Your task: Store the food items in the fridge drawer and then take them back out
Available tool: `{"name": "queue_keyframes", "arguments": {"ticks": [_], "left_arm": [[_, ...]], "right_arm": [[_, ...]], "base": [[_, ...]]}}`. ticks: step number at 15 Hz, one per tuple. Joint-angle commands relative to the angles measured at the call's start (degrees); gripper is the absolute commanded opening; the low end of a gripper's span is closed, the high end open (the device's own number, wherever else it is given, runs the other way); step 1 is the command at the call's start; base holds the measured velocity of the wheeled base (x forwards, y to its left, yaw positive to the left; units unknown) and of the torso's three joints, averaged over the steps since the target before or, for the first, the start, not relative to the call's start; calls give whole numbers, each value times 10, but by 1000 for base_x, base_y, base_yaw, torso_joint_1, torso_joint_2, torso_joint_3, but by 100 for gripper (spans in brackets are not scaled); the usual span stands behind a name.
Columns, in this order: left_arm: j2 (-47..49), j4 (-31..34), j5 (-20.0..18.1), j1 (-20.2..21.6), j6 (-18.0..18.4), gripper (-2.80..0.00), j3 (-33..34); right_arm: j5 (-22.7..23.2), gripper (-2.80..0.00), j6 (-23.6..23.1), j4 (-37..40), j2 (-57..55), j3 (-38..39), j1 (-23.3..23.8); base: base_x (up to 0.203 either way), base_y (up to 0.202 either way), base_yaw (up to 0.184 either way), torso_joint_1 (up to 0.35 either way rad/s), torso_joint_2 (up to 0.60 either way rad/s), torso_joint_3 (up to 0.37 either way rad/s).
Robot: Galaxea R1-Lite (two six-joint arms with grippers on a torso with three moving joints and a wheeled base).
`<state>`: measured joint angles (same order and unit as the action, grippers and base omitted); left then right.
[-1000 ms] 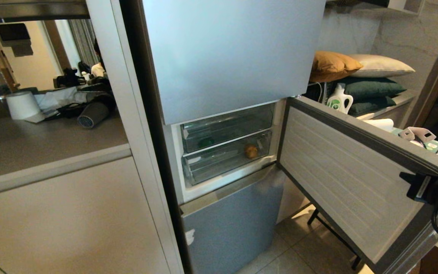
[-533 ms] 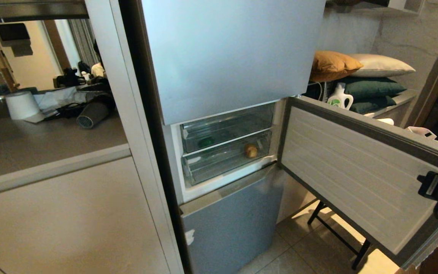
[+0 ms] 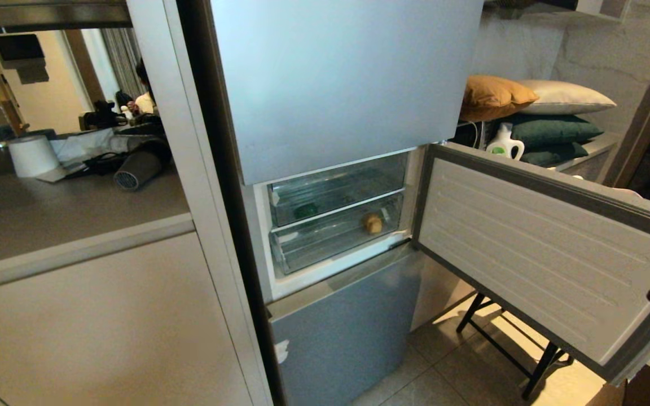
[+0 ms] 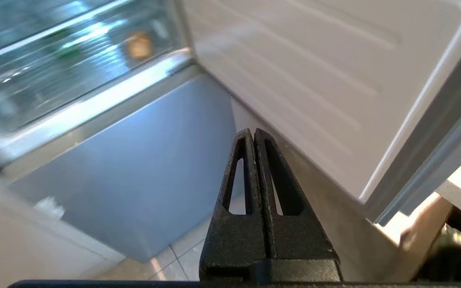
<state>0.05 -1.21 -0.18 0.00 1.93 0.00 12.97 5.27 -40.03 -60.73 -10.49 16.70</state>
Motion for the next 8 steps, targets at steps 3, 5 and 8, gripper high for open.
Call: {"name": "queue_keyframes", "arguments": {"ticks": [3, 5, 8], "left_arm": [[0, 0, 0, 0, 0, -280, 6], [0, 0, 0, 0, 0, -280, 6], [0, 0, 0, 0, -1, -280, 6]], "right_arm": [[20, -280, -35, 73, 217, 74, 0], [25, -280, -50, 171, 310, 81, 0], [23, -280, -83, 308, 438, 84, 0]], "base": [[0, 0, 0, 0, 0, 0], [0, 0, 0, 0, 0, 0], [0, 0, 0, 0, 0, 0]]}}
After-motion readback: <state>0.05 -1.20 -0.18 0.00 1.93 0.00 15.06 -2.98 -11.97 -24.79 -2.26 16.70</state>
